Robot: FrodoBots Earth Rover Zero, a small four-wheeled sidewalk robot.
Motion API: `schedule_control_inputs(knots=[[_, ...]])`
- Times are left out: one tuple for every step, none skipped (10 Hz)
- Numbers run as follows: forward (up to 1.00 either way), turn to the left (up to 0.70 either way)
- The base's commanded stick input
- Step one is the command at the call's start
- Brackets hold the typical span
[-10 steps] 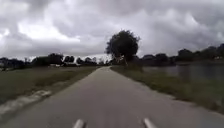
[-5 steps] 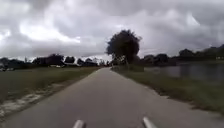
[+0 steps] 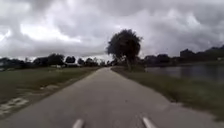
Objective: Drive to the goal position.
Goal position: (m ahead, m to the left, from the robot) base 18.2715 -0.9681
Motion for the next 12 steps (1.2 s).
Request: schedule_control_inputs(knots=[[0.70, 0.00], [0.70, 0.00], [0.70, 0.00], [0.70, 0.00], [0.70, 0.00], [0.70, 0.08], [0.70, 0.17], [0.70, 0.19], [0.70, 0.00], [0.70, 0.00], [0.70, 0.00], [0.70, 0.00]])
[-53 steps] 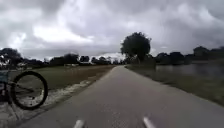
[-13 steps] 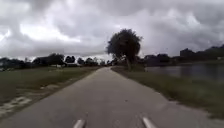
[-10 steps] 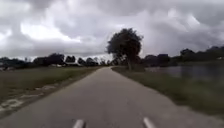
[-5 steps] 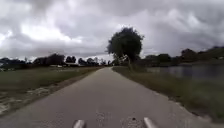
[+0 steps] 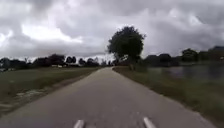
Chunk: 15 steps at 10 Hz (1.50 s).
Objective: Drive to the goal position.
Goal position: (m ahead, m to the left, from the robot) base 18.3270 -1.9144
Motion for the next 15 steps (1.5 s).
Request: schedule_control_inputs(knots=[[0.70, 0.00], [0.70, 0.00], [0.70, 0.00], [0.70, 0.00], [0.70, 0.00], [0.70, 0.00], [0.70, 0.00], [0.70, 0.00], [0.70, 0.00], [0.70, 0.00], [0.70, 0.00], [0.70, 0.00], [0.70, 0.00], [0.70, 0.00], [0.70, 0.00]])
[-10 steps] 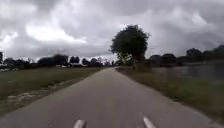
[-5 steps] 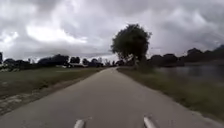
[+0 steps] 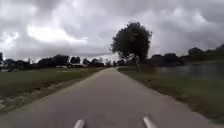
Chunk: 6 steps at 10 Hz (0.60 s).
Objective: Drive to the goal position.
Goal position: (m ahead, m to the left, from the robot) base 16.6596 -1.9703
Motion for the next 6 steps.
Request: schedule_control_inputs(knots=[[0.70, 0.00], [0.70, 0.00], [0.70, 0.00], [0.70, 0.00], [0.70, 0.00], [0.70, 0.00]])
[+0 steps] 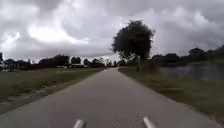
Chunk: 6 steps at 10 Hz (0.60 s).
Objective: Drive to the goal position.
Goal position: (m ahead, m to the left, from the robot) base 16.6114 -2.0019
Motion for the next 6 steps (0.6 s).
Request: schedule_control_inputs(knots=[[0.70, 0.00], [0.70, 0.00], [0.70, 0.00], [0.70, 0.00], [0.70, 0.00], [0.70, 0.00]])
